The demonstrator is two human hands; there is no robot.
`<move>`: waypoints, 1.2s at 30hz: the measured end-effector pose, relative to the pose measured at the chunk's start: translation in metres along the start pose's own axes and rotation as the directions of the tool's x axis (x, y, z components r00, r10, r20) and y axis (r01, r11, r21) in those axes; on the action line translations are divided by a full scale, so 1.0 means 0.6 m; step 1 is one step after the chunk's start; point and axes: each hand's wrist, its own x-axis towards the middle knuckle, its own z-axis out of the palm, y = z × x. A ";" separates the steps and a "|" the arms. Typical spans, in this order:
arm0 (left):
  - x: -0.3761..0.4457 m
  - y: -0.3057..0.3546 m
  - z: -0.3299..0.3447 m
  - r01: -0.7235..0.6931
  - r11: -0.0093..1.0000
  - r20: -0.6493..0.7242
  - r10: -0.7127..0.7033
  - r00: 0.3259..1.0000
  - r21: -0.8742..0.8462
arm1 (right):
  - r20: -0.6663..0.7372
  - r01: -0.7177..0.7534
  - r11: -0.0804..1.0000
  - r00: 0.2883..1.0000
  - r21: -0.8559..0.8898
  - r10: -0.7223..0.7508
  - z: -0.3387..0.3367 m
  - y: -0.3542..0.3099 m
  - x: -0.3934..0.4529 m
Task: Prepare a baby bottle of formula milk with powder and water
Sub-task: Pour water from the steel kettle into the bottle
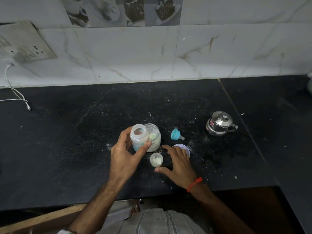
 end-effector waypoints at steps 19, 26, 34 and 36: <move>0.005 0.041 0.197 -0.093 0.995 0.343 0.071 0.937 0.047 | -0.341 -0.326 0.717 0.710 0.617 0.616 -0.246 0.275 0.023; 0.023 0.034 0.254 -0.057 0.994 0.298 0.026 0.954 0.097 | -0.294 -0.261 0.681 0.756 0.684 0.585 -0.235 0.292 0.035; 0.040 0.028 0.286 -0.029 0.992 0.279 -0.007 0.960 0.125 | -0.257 -0.049 0.462 0.776 0.886 0.576 -0.259 0.269 0.032; 0.041 0.028 0.291 -0.029 0.991 0.282 -0.008 0.959 0.129 | -0.272 -0.005 0.436 0.775 0.900 0.570 -0.268 0.267 0.028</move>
